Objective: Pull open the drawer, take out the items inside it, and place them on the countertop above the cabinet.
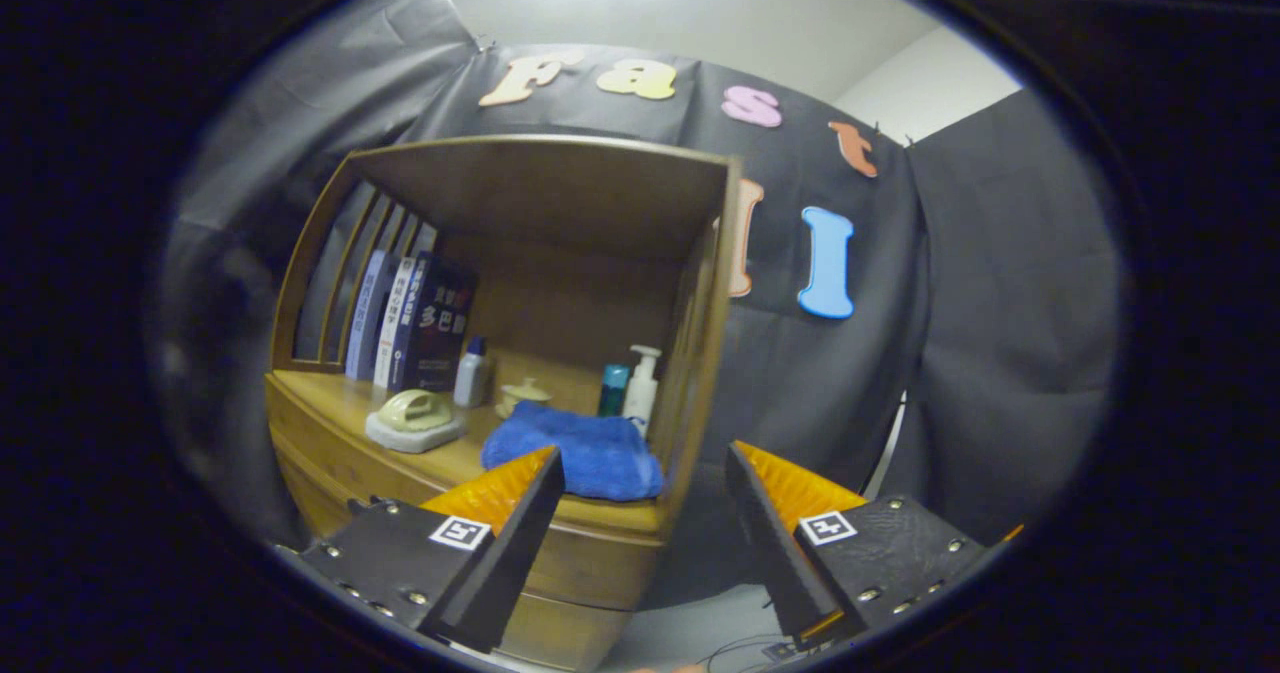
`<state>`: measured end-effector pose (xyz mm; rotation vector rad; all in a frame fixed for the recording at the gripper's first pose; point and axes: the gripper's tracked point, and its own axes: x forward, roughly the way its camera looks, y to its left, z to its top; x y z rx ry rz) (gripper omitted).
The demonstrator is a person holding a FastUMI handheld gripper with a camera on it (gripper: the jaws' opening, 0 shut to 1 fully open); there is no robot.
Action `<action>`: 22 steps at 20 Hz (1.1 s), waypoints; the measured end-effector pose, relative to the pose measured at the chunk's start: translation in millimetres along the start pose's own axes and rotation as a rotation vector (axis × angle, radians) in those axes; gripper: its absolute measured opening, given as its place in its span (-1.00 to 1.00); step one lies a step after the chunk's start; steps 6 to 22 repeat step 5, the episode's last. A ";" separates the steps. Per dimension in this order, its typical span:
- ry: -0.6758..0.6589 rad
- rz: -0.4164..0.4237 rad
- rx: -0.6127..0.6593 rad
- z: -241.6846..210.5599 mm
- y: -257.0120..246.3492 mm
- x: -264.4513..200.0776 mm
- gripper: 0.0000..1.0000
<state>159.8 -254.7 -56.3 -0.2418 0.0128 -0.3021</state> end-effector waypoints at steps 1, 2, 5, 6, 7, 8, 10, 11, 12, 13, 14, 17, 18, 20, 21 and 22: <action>-0.030 0.020 0.015 8.2 -11.6 -6.7 0.93; -0.061 0.051 0.041 15.6 -20.2 -14.9 0.93; -0.052 0.109 0.123 6.3 -42.3 -43.6 0.93; -0.052 0.109 0.123 6.3 -42.3 -43.6 0.93; -0.052 0.109 0.123 6.3 -42.3 -43.6 0.93; -0.052 0.109 0.123 6.3 -42.3 -43.6 0.93; -0.052 0.109 0.123 6.3 -42.3 -43.6 0.93; -0.052 0.109 0.123 6.3 -42.3 -43.6 0.93; -0.052 0.109 0.123 6.3 -42.3 -43.6 0.93; -0.052 0.109 0.123 6.3 -42.3 -43.6 0.93; -0.052 0.109 0.123 6.3 -42.3 -43.6 0.93; -0.052 0.109 0.123 6.3 -42.3 -43.6 0.93; -0.052 0.109 0.123 6.3 -42.3 -43.6 0.93; -0.052 0.109 0.123 6.3 -42.3 -43.6 0.93; -0.052 0.109 0.123 6.3 -42.3 -43.6 0.93; -0.052 0.109 0.123 6.3 -42.3 -43.6 0.93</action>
